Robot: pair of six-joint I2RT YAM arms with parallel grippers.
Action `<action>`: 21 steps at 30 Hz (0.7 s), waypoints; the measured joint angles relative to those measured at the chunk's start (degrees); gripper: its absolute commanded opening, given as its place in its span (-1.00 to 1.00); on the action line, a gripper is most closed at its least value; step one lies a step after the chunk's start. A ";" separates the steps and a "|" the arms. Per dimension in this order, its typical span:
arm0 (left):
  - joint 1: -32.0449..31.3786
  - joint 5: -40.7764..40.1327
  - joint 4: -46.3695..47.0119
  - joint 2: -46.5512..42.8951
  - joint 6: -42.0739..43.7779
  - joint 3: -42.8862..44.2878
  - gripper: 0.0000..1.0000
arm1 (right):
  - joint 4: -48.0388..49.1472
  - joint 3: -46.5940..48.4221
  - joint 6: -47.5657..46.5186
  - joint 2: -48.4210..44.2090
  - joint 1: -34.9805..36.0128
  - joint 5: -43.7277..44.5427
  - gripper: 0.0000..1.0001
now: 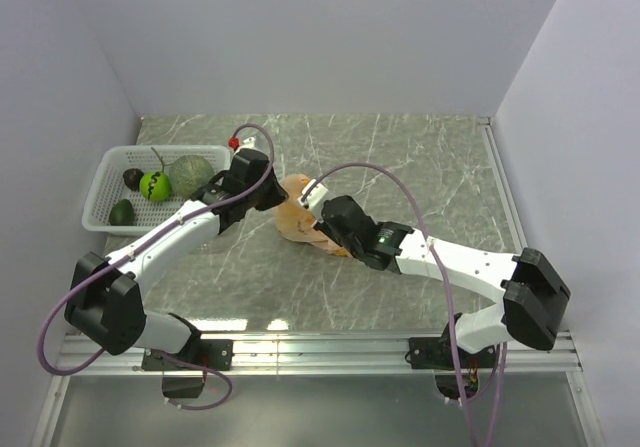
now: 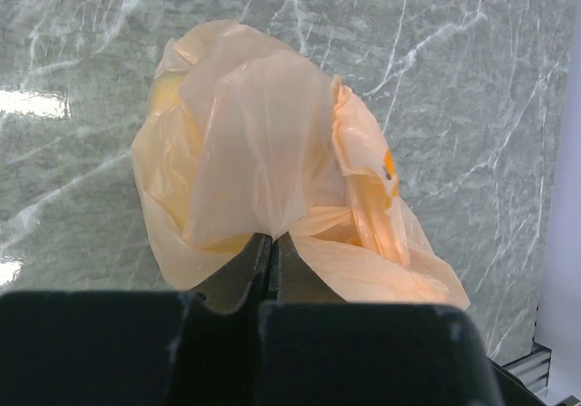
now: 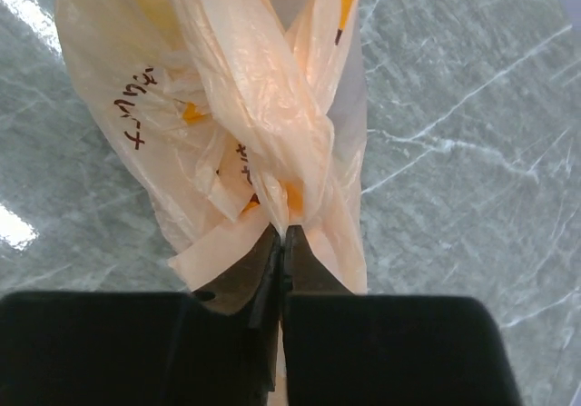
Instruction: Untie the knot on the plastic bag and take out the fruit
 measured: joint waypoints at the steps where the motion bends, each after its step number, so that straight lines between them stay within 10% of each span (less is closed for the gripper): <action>1: 0.17 0.00 0.00 0.00 0.09 0.00 -0.99 | 0.13 -0.22 0.22 -0.46 0.02 0.44 -1.00; 18: 10.78 21.86 7.04 6.05 -5.20 1.14 -0.99 | 10.88 -24.17 19.69 -40.30 -10.75 -5.22 -1.00; 21: 10.82 24.52 8.20 6.21 -4.83 1.16 -0.47 | 12.24 -26.58 22.10 -44.13 -14.75 -11.43 -1.00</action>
